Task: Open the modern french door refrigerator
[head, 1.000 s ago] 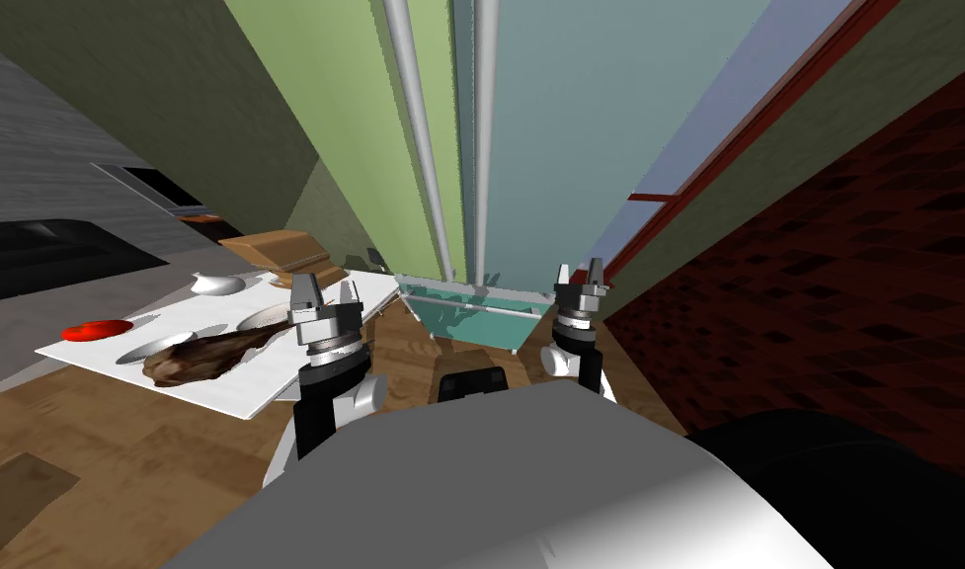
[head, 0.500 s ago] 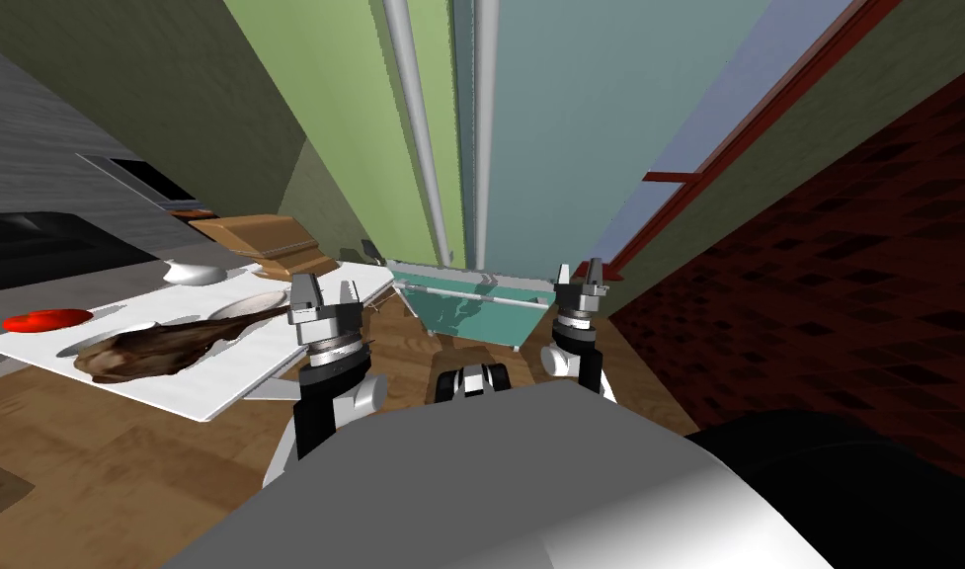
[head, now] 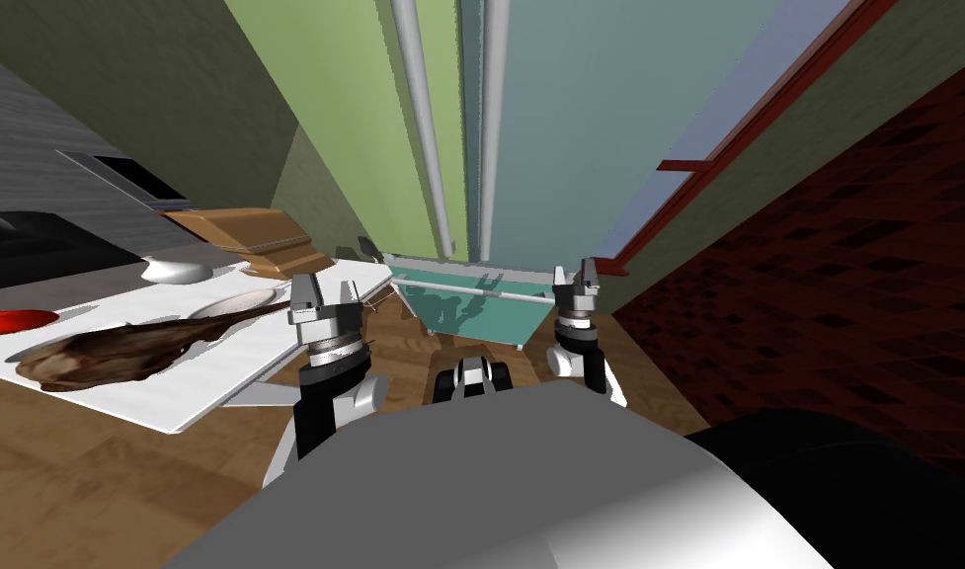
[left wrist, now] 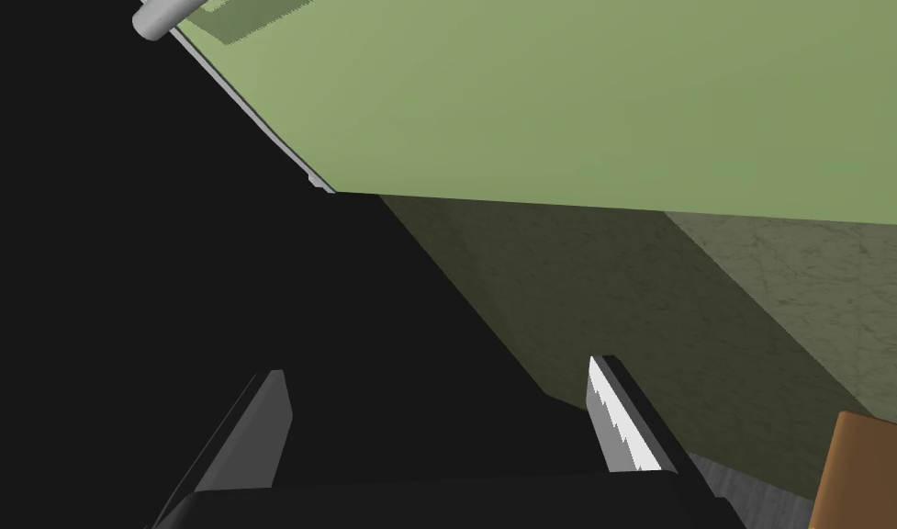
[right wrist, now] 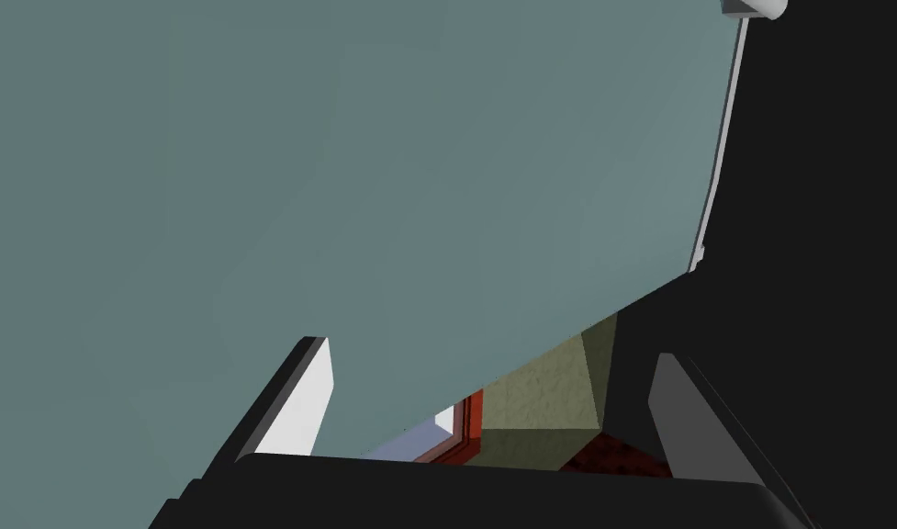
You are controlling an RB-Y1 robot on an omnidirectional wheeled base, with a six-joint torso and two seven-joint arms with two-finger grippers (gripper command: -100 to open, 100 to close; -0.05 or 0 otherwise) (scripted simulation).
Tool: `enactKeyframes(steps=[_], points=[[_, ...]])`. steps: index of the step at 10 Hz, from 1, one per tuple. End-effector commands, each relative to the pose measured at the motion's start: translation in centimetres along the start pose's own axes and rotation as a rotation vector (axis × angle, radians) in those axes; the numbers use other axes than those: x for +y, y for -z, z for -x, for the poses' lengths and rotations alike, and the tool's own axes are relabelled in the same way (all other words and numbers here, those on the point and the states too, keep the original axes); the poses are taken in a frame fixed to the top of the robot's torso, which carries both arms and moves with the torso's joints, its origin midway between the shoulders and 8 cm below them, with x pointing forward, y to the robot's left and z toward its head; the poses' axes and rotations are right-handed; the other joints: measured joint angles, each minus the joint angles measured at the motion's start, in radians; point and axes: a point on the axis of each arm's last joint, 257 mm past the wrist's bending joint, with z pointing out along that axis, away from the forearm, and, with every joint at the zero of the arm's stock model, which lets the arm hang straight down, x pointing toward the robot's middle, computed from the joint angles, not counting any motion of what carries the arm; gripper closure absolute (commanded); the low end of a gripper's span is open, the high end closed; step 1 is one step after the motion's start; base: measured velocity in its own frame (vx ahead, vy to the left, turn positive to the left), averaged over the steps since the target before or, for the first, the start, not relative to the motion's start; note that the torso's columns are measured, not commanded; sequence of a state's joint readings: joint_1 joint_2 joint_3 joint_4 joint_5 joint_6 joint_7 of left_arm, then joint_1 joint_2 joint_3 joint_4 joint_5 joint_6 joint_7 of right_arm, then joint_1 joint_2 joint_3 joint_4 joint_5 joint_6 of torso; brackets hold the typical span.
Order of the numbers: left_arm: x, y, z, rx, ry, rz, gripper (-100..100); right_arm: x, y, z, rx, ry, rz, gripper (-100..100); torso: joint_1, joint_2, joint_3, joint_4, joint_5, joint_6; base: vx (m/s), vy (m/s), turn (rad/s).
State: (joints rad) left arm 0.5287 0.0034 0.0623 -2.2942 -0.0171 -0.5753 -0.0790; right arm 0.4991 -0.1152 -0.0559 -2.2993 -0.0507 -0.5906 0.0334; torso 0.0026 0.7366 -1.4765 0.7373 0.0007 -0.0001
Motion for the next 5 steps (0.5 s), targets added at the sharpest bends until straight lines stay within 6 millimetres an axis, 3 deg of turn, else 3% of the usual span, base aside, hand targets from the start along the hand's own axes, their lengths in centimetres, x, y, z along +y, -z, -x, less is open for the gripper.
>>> enactKeyframes(steps=[1,5], points=[[0.0,0.0,0.0,0.000,0.000,0.000,0,-1.1,0.1,-0.6,0.075,0.119,-0.026,-100,-0.001,0.000,0.000,0.000,0.000,0.000,0.058,0.115,-0.050],[0.0,0.0,0.0,0.000,0.000,0.000,0,-3.2,0.6,-0.9,0.194,0.327,-0.064,-100,-0.003,0.002,0.001,0.001,-0.001,0.000,0.049,0.112,-0.046]])
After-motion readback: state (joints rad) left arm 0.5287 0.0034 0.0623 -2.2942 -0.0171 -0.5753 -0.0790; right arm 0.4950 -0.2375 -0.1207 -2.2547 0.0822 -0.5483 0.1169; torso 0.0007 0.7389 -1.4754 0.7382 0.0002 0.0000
